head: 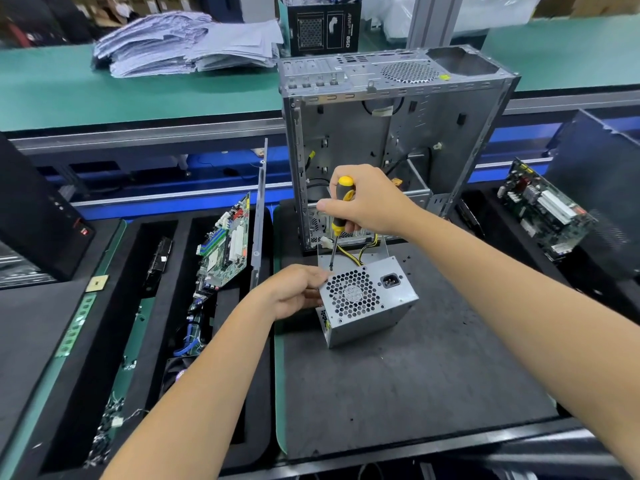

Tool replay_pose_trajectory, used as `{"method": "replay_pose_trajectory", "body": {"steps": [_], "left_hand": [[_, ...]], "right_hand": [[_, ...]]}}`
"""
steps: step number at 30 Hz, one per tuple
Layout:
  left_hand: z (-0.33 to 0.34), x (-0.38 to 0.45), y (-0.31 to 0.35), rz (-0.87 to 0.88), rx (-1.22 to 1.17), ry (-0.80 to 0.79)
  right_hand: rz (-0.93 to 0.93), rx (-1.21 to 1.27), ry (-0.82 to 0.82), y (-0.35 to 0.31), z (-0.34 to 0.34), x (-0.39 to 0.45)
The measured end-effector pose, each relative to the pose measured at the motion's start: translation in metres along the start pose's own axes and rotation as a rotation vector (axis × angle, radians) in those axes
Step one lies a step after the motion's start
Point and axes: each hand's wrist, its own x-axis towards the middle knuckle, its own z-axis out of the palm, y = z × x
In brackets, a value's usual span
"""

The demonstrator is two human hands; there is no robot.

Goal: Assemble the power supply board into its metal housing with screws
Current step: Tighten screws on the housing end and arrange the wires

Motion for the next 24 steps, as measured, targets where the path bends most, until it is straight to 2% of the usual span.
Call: {"method": "replay_pose_trajectory", "body": {"steps": [4,10,24], "left_hand": [[-0.004,0.002,-0.007,-0.017,-0.091,0.043],[-0.004,0.003,-0.006,-0.025,-0.107,0.099],[0.000,0.002,-0.004,-0.047,-0.223,0.150]], "right_hand": [[0.002,-0.008,-0.013,-0.002,0.002,-0.001],[-0.009,-0.021,-0.037,-0.004,0.008,-0.001],[-0.009,-0.049,-0.074,-0.003,0.022,-0.005]]}}
